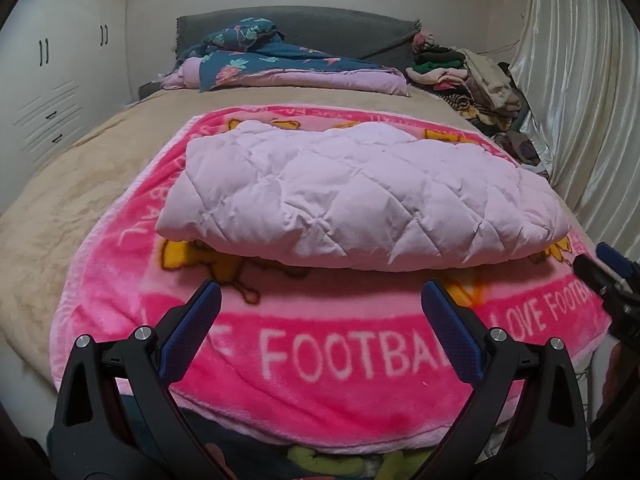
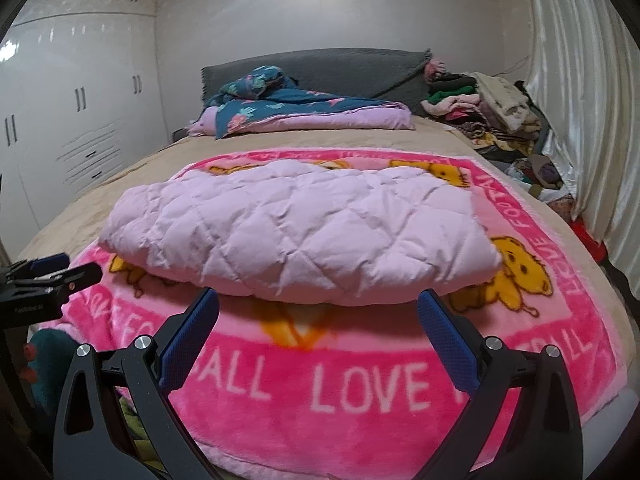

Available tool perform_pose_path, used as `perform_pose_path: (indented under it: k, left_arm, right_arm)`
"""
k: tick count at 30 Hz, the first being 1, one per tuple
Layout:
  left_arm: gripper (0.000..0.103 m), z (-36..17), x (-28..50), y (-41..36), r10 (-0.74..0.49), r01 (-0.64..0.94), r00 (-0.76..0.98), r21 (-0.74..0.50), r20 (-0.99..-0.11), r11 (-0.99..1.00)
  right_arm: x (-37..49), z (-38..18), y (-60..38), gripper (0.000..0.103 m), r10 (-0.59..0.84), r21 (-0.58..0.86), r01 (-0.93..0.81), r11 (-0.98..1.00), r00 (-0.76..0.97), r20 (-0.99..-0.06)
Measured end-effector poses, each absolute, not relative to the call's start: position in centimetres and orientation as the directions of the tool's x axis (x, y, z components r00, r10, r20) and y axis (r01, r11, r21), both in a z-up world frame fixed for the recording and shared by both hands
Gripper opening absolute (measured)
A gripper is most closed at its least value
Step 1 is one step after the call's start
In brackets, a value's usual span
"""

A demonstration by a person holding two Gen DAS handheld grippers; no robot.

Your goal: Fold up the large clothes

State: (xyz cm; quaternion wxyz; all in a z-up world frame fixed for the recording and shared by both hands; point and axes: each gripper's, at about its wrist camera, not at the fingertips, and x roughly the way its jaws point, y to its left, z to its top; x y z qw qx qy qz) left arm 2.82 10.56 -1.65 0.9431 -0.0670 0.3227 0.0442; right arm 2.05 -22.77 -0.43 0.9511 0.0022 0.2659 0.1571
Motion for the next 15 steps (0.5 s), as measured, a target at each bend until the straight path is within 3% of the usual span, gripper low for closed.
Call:
perform_pose_path:
  k: [5,8,11,15]
  left_arm:
    - [0.094,-2.6,2.5,13.9,0.059,-0.166,0.759,-0.105,-0.648,0.981]
    - [0.094,-3.3,3.6,18.0,0.041,-0.216,0.735,-0.176,-0.677,0.961]
    - [0.094,-3.6,4.8,25.3,0.055,-0.31,0.71,-0.241,-0.702,0.919]
    - [0.094,-3.7,5.9,38.1,0.259,-0.508,0.663,-0.168,-0.702,0.845]
  right_arm:
    - [2.6,-1.1,-27.5,0.099,0.194,0.123,-0.153,0.981,0.84,-0.507]
    - [3.1,-2.3,-33.6,0.099,0.047,0.138,0.029,0.99,0.855,-0.517]
    - [3.4,-5.5,-44.6,0.099,-0.179,0.163,0.328,0.93,0.796,-0.578]
    - [1.7,-10.6,-58.4,0.099,-0.48,0.052,0.688,0.724,0.556,-0.678]
